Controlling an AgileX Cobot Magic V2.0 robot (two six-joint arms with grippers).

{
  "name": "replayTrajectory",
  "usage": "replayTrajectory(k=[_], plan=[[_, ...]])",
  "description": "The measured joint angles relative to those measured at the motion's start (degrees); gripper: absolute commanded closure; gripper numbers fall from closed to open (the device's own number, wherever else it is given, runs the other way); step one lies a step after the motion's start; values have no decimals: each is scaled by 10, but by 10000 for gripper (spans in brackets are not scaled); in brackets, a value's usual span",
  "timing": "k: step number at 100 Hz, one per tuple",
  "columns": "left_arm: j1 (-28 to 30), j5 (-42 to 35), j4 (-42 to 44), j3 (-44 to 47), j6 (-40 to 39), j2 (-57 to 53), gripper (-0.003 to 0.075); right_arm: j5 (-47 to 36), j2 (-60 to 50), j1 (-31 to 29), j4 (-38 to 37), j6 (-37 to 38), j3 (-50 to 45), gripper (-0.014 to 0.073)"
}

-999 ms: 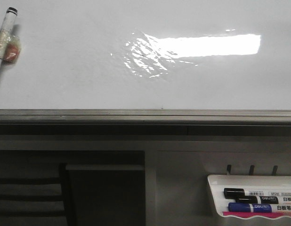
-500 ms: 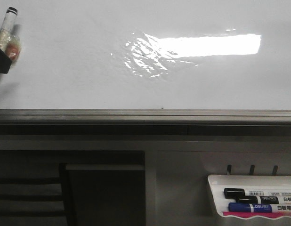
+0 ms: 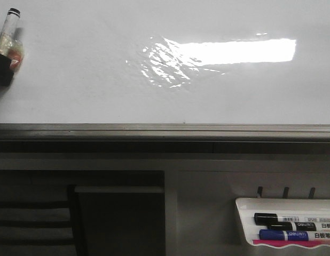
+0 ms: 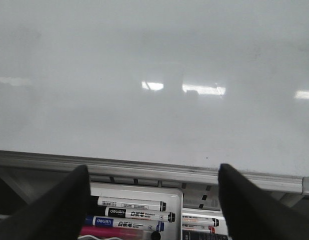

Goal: Write number 7 on whiteboard

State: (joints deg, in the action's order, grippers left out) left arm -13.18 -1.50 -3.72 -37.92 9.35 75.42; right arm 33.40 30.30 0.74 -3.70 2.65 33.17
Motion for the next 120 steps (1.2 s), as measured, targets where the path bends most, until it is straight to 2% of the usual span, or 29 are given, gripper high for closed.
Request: replayTrajectory(k=[29, 46, 55, 69, 80, 95, 109, 120], plan=[[0, 0, 2, 0, 0, 1, 718, 0, 0, 0, 0, 0, 0, 113], [0, 8, 3, -2, 0, 1, 741, -1, 9, 0, 17, 0, 0, 115], [-1, 61, 3, -20, 0, -5, 741, 11, 23, 0, 37, 0, 7, 115], [-4, 212, 4, -85, 10, -17, 741, 61, 60, 0, 62, -14, 37, 115], [-17, 341, 6, -139, 52, -17, 741, 107, 101, 0, 102, -69, 70, 115], [-55, 500, -23, -187, 169, -17, 741, 175, 170, 1, 181, -178, 126, 115], [-90, 583, -123, -199, 306, -17, 741, 234, 241, 1, 299, -324, 173, 116], [-120, 603, -189, -199, 379, -17, 741, 272, 290, 14, 379, -428, 203, 116]])
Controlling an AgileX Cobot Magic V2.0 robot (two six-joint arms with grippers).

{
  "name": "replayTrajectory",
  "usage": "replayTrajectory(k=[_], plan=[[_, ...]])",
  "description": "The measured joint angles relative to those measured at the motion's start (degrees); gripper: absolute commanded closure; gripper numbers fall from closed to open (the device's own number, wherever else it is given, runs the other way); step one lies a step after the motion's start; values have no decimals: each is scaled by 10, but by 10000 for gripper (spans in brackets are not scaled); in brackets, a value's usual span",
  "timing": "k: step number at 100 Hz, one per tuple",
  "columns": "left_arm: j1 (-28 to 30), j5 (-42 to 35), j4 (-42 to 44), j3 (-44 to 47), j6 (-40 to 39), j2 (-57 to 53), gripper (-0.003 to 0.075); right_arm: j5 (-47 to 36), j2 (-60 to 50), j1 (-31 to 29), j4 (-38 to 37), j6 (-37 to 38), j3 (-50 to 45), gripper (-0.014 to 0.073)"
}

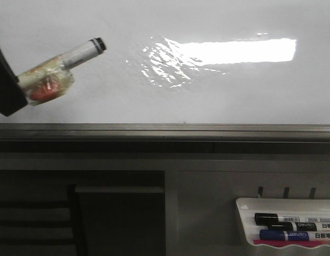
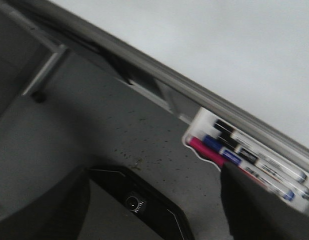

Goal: Write number 7 on whiteboard

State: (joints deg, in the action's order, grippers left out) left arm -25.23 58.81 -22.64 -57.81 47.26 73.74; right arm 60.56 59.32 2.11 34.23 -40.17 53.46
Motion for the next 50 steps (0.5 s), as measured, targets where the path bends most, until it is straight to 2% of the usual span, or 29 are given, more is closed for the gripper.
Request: replayTrajectory(k=[10, 20, 50], plan=[[-35, 1, -18, -1, 40, 0, 741, 12, 35, 38, 29, -83, 19, 116], [-65, -2, -22, -1, 57, 0, 741, 12, 66, 105, 34, -140, 34, 116], [-126, -18, -24, -1, 64, 0, 741, -65, 135, 288, 43, -206, 92, 121]])
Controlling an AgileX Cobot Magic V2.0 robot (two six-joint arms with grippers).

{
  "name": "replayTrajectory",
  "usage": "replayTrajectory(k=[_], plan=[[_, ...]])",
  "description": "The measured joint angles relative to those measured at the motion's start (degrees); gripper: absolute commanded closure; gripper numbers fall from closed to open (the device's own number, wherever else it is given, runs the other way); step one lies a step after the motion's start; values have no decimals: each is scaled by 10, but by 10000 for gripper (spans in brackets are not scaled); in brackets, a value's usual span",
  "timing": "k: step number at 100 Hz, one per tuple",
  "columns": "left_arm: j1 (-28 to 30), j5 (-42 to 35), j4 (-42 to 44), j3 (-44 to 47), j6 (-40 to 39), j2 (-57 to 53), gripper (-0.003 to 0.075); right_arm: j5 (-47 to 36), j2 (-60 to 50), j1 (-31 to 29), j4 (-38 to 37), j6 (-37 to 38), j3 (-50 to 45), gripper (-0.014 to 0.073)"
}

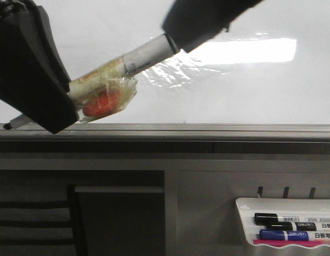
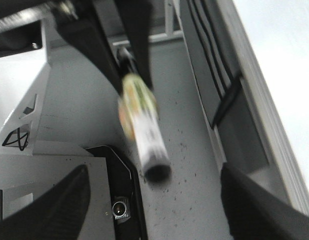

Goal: Write number 7 on whiteboard

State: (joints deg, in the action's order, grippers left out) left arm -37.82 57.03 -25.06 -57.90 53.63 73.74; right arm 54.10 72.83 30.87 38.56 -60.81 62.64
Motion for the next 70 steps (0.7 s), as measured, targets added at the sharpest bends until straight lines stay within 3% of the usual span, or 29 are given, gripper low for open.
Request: replayTrajectory(k=[25, 57, 70], plan=[[-6, -1, 0, 0, 0, 0, 741, -25, 49, 48, 2, -11, 14, 240], [-6, -8, -1, 0, 0, 0, 741, -33, 71, 51, 5, -12, 14, 265], [-6, -9, -1, 0, 0, 0, 741, -33, 71, 51, 6, -12, 14, 356]])
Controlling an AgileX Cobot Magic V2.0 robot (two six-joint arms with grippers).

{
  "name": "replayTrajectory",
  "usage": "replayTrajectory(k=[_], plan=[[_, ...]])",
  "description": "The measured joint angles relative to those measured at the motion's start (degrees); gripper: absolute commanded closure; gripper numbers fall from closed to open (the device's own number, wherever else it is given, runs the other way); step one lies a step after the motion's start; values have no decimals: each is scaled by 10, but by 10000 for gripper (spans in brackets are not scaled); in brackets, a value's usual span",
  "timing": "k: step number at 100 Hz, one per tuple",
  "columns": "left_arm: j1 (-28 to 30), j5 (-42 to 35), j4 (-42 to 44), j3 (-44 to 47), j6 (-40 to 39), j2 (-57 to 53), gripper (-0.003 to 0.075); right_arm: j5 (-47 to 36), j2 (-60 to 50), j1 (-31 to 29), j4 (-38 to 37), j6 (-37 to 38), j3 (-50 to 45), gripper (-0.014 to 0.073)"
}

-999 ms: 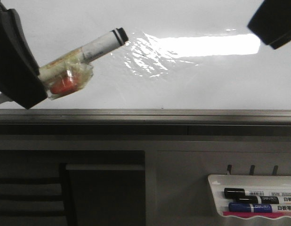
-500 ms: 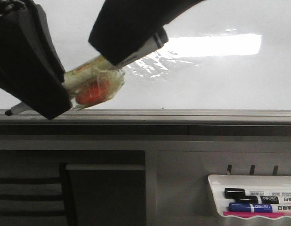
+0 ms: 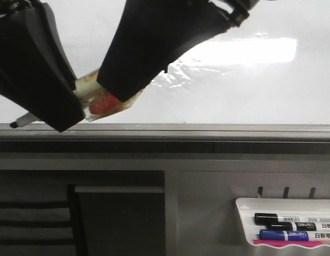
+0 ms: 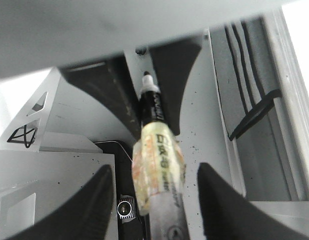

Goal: Write number 7 on whiteboard

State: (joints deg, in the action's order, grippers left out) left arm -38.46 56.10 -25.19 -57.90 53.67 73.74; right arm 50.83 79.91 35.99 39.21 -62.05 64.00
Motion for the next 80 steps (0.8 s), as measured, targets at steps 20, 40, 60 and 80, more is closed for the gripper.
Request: replayTrajectory(k=[20, 40, 60, 80], plan=[[0, 0, 0, 0, 1, 0, 741, -1, 0, 0, 0, -1, 0, 482], [0, 1, 3, 0, 15, 0, 738, 1, 0, 0, 0, -4, 0, 598], [0, 1, 5, 0, 15, 0, 456, 3, 0, 0, 0, -8, 0, 648], [0, -1, 38, -13, -37, -8, 315, -2, -3, 0, -15, 9, 0, 646]])
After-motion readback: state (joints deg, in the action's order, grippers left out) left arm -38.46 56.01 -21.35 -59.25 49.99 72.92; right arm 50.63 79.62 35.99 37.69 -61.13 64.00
